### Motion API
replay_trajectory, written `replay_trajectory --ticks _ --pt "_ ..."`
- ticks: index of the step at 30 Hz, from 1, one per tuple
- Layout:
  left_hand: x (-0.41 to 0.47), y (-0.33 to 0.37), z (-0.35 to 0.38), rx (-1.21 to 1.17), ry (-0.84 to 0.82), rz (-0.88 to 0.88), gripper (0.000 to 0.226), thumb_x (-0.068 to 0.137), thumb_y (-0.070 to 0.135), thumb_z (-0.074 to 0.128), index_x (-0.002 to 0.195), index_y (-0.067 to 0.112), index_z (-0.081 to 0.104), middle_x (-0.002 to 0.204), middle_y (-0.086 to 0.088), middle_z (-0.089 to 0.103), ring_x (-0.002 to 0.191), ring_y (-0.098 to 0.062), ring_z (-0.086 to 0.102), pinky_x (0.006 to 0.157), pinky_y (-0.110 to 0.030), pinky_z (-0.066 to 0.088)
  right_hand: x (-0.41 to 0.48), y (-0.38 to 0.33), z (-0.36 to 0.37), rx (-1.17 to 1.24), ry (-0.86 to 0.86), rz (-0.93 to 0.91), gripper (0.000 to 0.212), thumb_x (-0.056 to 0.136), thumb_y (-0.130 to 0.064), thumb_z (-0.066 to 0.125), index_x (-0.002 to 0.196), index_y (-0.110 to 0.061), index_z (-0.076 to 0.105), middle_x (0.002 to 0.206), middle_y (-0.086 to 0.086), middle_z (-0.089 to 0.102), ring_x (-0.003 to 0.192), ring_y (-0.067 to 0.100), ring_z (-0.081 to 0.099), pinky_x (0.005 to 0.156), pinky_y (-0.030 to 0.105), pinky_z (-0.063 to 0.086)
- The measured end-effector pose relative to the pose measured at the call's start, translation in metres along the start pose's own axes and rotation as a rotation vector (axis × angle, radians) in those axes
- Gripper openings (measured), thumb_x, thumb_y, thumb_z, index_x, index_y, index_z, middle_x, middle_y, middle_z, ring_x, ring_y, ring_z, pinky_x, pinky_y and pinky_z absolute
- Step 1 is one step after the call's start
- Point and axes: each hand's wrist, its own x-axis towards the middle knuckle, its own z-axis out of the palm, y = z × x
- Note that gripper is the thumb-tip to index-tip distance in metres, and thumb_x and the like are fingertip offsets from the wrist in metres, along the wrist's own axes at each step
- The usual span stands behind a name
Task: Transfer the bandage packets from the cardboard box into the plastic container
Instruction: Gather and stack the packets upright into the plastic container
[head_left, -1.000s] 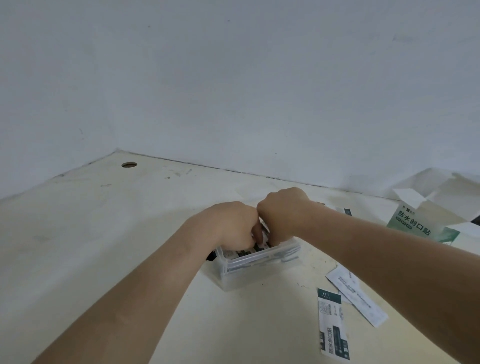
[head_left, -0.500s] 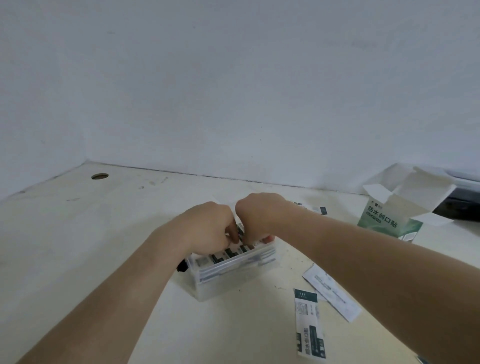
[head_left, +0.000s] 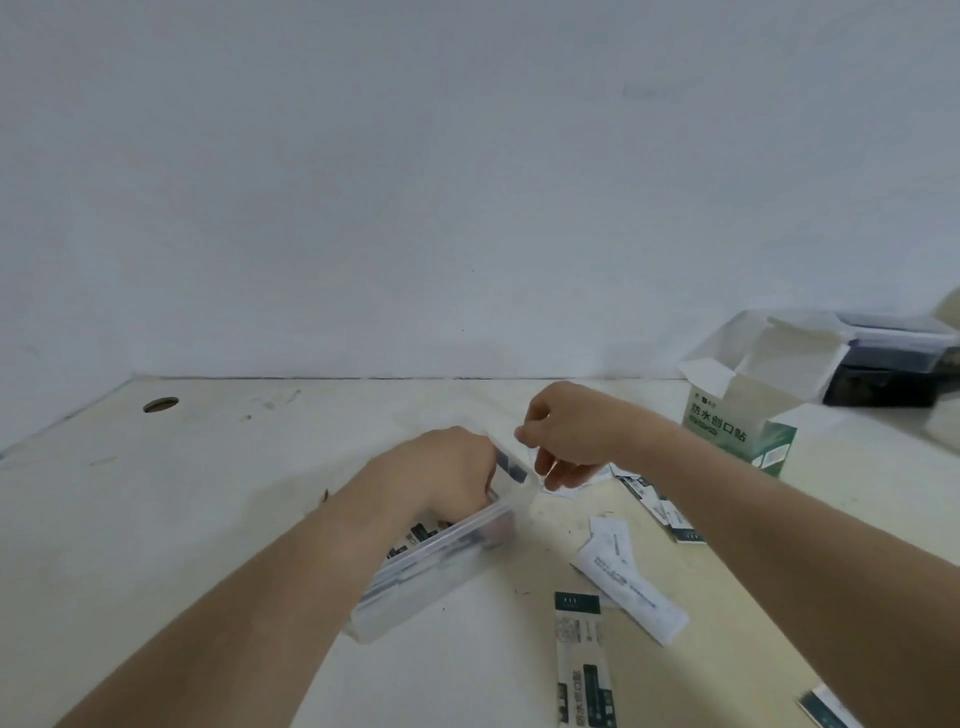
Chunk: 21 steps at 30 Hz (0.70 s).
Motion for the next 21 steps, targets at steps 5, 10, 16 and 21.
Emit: replay_trajectory --ticks 5,10,16,21 --pt "0.008 0.001 0.002 0.118 -0.052 -0.039 0.048 0.071 0.053 0.073 0.051 0.022 0.042 0.053 0.005 0.042 0.051 -0.014 0.042 0.051 -0.027 0.036 0.0 0.01 0.004 0.163 -0.069 0.018 0.023 0.099 -0.022 0.046 0.104 -0.001 0.055 0.083 0.015 0.069 0.068 0.031 0.072 0.057 0.03 0.059" --pt "0.008 0.005 0.004 0.134 -0.014 0.0 0.047 0.076 0.042 0.07 0.048 0.026 0.036 0.048 0.009 0.038 0.047 -0.009 0.038 0.047 -0.024 0.03 0.0 0.014 0.008 0.155 -0.081 0.003 0.028 0.098 -0.022 0.045 0.105 0.003 0.056 0.083 0.015 0.069 0.069 0.032 0.072 0.06 0.032 0.059" --pt "0.007 -0.004 0.0 0.138 -0.044 -0.02 0.056 0.071 0.062 0.07 0.053 0.018 0.043 0.05 0.007 0.04 0.049 -0.011 0.037 0.049 -0.026 0.031 0.003 0.022 0.007 0.123 -0.055 -0.011 0.027 0.1 -0.022 0.043 0.103 0.0 0.057 0.084 0.013 0.07 0.072 0.029 0.072 0.057 0.027 0.056" --pt "-0.008 -0.012 -0.018 -0.066 0.052 -0.113 0.031 0.08 0.046 0.07 0.07 0.018 0.061 0.066 0.008 0.059 0.064 -0.011 0.053 0.06 -0.023 0.042 -0.012 0.042 -0.01 -0.109 -0.001 -0.063 0.019 0.096 -0.024 0.055 0.1 -0.007 0.062 0.079 0.007 0.072 0.055 0.011 0.066 0.045 0.018 0.049"
